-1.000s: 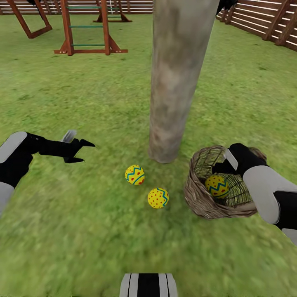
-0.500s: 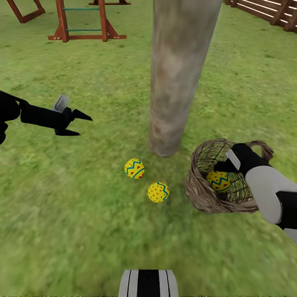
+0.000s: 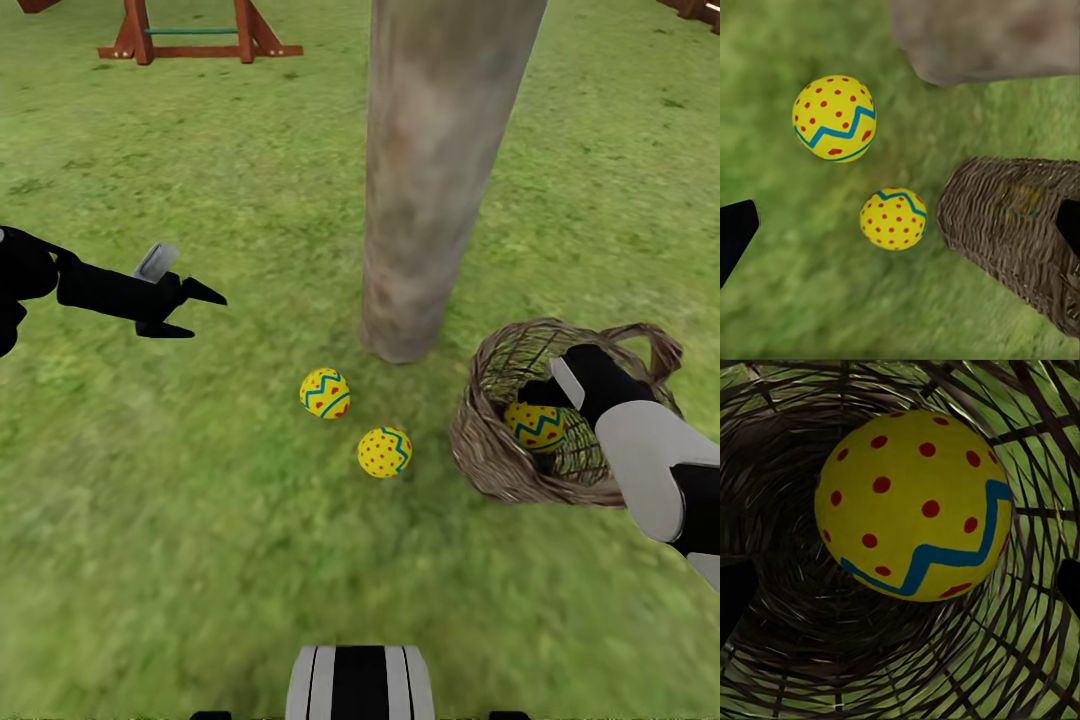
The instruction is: Take the three Easter eggs out of the wicker basket on the lawn in the garden, then place them on the lawn next to a single tree (choose any tree) so that all three eggs are next to the same tree and none are left in the basket.
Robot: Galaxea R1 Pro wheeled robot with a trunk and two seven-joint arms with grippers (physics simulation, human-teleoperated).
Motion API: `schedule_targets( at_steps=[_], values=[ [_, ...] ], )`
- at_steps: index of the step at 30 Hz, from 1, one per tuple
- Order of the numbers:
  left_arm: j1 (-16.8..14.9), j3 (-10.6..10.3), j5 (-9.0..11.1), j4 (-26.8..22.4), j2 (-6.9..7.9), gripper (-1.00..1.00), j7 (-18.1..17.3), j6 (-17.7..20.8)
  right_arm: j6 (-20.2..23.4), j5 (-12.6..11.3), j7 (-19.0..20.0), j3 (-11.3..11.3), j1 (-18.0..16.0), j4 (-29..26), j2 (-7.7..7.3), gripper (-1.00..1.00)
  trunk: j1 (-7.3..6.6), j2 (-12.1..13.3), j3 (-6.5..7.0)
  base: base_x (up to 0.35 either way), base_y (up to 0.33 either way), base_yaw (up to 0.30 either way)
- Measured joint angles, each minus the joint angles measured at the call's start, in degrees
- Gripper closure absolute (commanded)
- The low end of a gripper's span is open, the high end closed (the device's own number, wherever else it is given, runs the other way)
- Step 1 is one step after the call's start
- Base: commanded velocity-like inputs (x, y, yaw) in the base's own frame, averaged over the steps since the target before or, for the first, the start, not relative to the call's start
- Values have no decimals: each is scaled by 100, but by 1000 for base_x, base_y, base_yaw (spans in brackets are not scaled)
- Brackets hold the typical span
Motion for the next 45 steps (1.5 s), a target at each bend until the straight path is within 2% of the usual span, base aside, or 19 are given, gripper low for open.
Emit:
schedule_targets(
  at_steps=[7, 12, 18, 22, 30, 35, 45],
  values=[
    [-2, -18, 4, 0, 13, -100, 1, -4, -87, 16, 0, 0, 5, 4, -10, -100, 2, -2, -23, 0, 0, 0],
    [-2, -34, -3, 2, 14, -100, 8, -10, -158, 23, -19, 4, 8, -3, -9, -100, 15, -8, -133, 0, 0, 0],
    [-2, -40, 8, 11, 21, -100, 9, -11, -352, 32, -80, 15, 8, 22, -7, -100, 15, -9, -134, 0, 0, 0],
    [-3, -48, -2, 10, 22, -100, 15, -11, -372, 44, -85, 16, 9, 17, -7, -100, 26, -13, -222, 0, 0, 0],
    [-2, -76, 8, 16, 61, -100, 7, -12, -585, 73, -103, 22, 23, 20, -7, -100, 25, -14, -222, 0, 0, 0],
    [-1, -84, 8, 22, 72, -100, -6, -13, -797, 256, -229, 24, 28, 35, -7, -100, 25, -14, -222, 0, 0, 0],
    [-1, -92, -4, 23, 67, -100, -3, -16, -859, 308, -261, 24, 27, 31, -7, -100, 28, -15, -244, 0, 0, 0]
  ],
)
